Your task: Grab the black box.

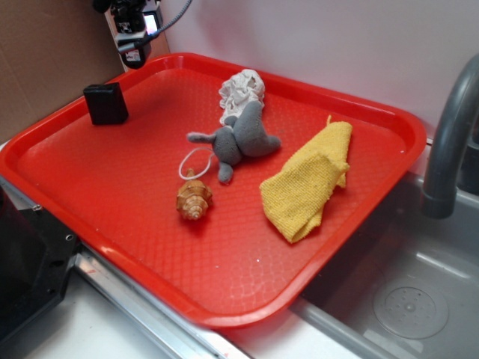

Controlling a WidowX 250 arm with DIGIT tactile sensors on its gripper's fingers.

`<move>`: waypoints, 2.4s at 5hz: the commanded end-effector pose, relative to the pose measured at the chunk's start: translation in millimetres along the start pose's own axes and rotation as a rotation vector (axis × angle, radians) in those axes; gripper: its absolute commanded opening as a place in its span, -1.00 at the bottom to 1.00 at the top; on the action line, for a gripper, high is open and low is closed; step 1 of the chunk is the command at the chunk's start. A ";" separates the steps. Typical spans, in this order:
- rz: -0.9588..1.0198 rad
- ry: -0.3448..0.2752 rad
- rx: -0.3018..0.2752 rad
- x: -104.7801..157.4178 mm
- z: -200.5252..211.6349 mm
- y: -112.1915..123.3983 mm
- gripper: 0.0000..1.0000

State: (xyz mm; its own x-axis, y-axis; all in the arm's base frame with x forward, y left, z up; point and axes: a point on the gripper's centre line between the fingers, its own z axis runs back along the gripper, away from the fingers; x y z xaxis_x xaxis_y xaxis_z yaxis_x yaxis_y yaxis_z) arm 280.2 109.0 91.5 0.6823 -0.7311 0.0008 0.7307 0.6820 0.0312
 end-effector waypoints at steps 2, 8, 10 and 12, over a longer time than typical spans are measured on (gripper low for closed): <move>-0.107 0.118 0.097 -1.8 -40.1 -6.4 1.00; -0.125 0.074 0.107 -41.2 -3.7 -40.4 1.00; -0.231 0.080 0.116 -43.3 -12.9 -23.4 1.00; -0.234 0.119 0.069 -43.3 -43.8 -18.6 1.00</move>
State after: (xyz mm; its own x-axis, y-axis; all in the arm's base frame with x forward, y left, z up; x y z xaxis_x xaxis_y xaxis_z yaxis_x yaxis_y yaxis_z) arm 229.9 134.3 42.9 0.4992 -0.8563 -0.1326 0.8661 0.4979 0.0456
